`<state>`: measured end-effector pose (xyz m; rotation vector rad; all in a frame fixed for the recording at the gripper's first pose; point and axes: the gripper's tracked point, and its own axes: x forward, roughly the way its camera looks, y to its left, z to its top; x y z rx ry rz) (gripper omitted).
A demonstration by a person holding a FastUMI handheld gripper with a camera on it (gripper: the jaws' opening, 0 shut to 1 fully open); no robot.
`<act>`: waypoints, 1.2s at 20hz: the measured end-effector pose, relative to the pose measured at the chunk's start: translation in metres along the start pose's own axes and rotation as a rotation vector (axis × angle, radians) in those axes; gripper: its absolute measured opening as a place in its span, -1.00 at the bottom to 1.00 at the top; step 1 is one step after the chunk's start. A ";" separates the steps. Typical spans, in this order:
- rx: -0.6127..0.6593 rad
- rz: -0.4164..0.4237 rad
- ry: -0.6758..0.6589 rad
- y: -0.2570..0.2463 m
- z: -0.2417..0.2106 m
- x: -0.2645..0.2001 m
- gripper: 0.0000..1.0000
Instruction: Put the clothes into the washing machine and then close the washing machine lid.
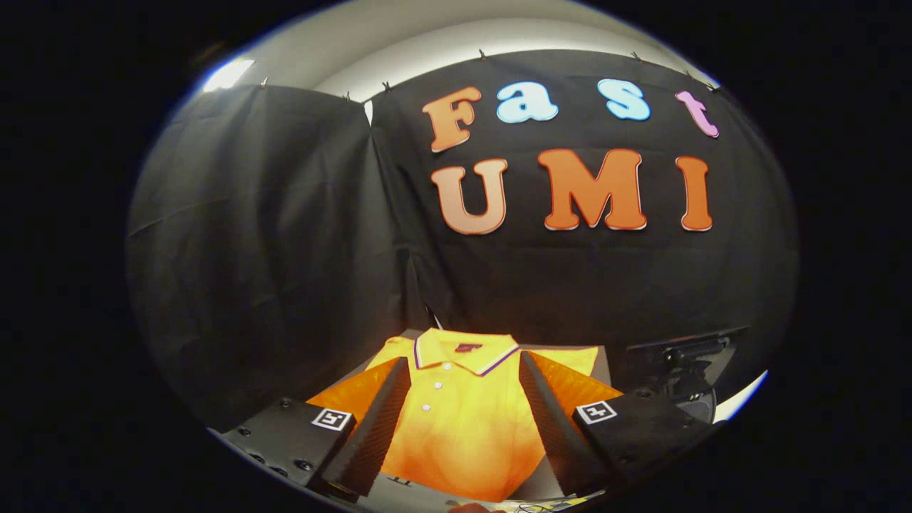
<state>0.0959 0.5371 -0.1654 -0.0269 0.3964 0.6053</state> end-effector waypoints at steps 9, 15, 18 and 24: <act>-0.003 -0.044 0.220 0.025 -0.079 0.050 0.97; -0.017 -0.085 0.266 0.024 -0.101 0.067 0.97; -0.037 -0.065 0.262 0.025 -0.101 0.066 0.98; -0.063 -0.010 0.239 0.025 -0.102 0.064 0.92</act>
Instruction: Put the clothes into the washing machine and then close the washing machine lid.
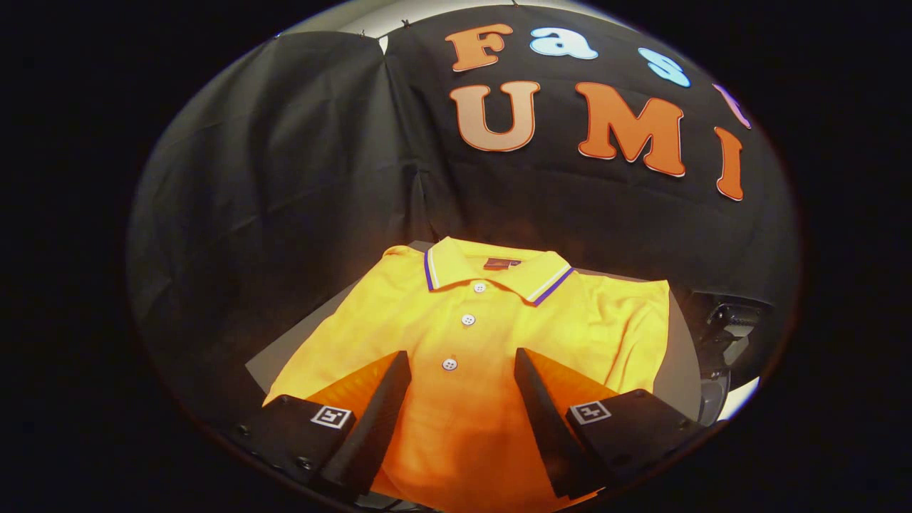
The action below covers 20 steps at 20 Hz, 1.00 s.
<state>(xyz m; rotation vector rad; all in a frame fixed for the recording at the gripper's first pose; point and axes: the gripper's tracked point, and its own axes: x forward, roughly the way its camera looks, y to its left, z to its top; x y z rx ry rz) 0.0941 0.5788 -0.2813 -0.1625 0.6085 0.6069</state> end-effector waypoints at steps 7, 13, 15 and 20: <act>-0.005 0.089 0.012 0.020 -0.003 0.002 -0.08; 0.046 0.099 -0.029 0.011 -0.012 -0.022 -0.80; 0.021 0.041 -0.081 -0.004 -0.014 -0.036 -0.81; -0.051 -0.102 -0.156 -0.049 -0.026 -0.064 -0.81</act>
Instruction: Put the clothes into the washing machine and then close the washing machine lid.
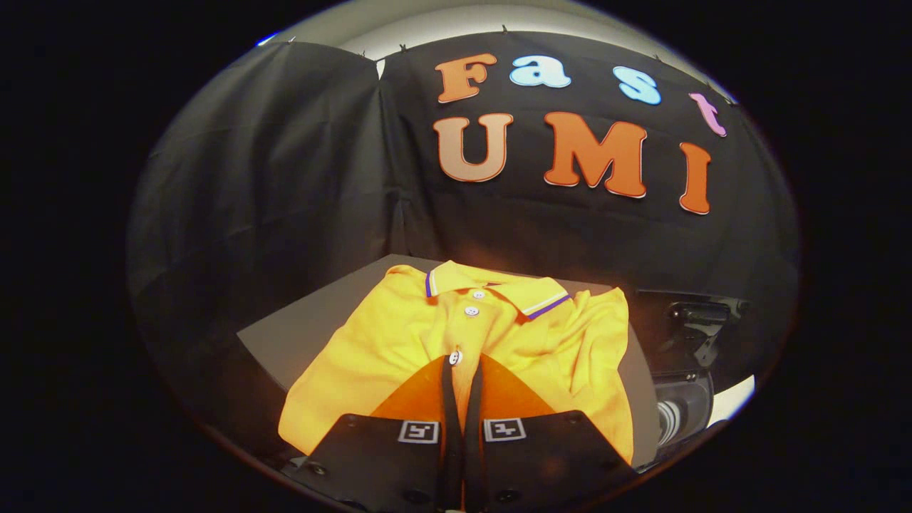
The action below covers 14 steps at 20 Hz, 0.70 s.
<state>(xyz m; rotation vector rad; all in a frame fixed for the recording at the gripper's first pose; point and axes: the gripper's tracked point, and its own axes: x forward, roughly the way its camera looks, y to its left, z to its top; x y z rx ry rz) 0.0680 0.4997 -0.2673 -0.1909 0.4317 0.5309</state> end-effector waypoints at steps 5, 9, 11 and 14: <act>-0.007 -0.043 -0.031 -0.036 0.004 -0.016 -0.81; -0.026 -0.074 -0.140 -0.077 0.023 -0.039 -0.81; -0.042 -0.071 -0.170 -0.099 0.032 -0.048 -0.81; -0.007 -0.082 -0.209 -0.140 0.046 -0.062 -0.81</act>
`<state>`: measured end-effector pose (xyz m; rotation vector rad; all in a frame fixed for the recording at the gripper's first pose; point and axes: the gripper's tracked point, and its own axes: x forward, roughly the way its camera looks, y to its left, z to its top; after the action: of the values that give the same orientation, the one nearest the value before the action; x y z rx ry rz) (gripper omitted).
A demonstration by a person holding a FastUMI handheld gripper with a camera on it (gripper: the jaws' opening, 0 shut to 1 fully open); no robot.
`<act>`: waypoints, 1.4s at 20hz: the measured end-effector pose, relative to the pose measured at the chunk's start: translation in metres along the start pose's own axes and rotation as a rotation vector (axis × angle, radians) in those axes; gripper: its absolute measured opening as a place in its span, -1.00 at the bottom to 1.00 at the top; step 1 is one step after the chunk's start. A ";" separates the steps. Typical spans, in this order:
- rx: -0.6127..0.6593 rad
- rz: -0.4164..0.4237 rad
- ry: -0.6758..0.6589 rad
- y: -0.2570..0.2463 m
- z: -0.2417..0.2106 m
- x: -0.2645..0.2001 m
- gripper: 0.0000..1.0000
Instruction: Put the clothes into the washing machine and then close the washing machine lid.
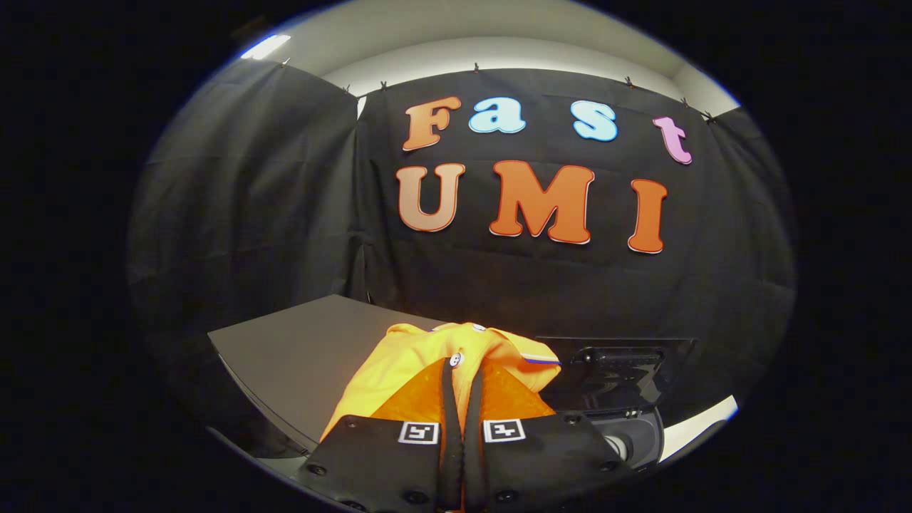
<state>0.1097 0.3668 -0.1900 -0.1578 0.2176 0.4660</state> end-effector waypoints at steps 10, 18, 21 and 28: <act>0.097 -0.039 -0.025 -0.137 -0.010 -0.010 -0.82; 0.123 -0.062 0.074 -0.227 -0.071 0.000 -0.82; 0.147 -0.043 0.141 -0.237 -0.107 0.004 -0.82; 0.214 0.011 0.287 -0.245 -0.191 0.032 -0.81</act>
<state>0.2175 0.1263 -0.3575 -0.0127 0.5472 0.4270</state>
